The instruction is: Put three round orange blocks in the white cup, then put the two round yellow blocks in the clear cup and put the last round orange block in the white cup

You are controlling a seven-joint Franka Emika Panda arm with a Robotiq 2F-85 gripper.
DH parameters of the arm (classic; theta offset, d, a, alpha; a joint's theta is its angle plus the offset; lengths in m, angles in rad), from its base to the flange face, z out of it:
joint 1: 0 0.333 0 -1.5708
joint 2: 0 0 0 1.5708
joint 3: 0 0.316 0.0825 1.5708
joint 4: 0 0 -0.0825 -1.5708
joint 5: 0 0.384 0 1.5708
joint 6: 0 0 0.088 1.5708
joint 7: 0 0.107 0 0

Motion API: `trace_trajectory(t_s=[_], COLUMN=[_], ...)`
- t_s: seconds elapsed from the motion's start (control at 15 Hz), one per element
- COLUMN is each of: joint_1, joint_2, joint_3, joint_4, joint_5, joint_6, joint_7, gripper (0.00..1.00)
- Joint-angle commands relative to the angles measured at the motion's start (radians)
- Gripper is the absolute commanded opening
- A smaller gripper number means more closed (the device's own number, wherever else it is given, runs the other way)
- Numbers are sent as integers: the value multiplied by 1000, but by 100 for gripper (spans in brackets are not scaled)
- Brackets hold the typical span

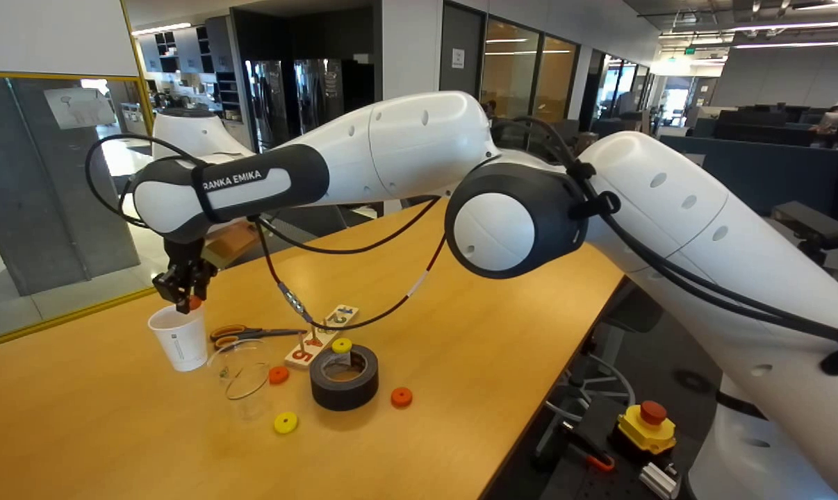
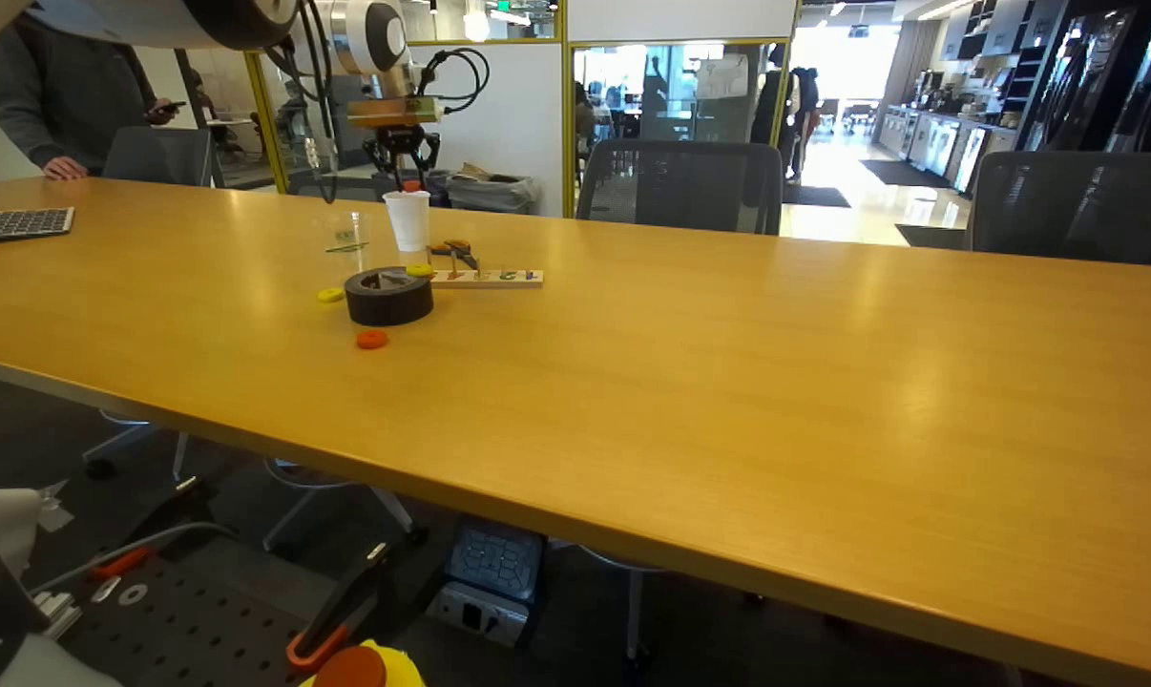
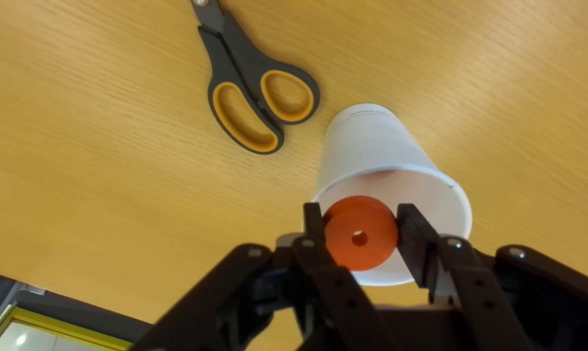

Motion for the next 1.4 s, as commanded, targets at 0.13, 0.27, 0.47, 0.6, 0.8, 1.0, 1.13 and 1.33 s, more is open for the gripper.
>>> trace_trajectory(t_s=[0.13, 0.27, 0.47, 0.6, 0.8, 1.0, 1.13, 1.33], joint_1=[30, 34, 36, 36, 38, 45, 45, 39], joint_2=[5, 7, 6, 6, 0, -32, -58, -124], joint_3=[5, 4, 2, 0, -7, -37, -57, -85], joint_4=[30, 31, 32, 34, 29, -5, -31, -99], joint_5=[-4, -2, -1, -3, -7, -27, -35, -40], joint_6=[-15, -16, -20, -18, -17, -37, -52, -62], joint_7=[-17, -17, -14, -11, 0, 42, 73, 107], gripper=[18, 18, 68, 81, 100, 100, 100, 100])
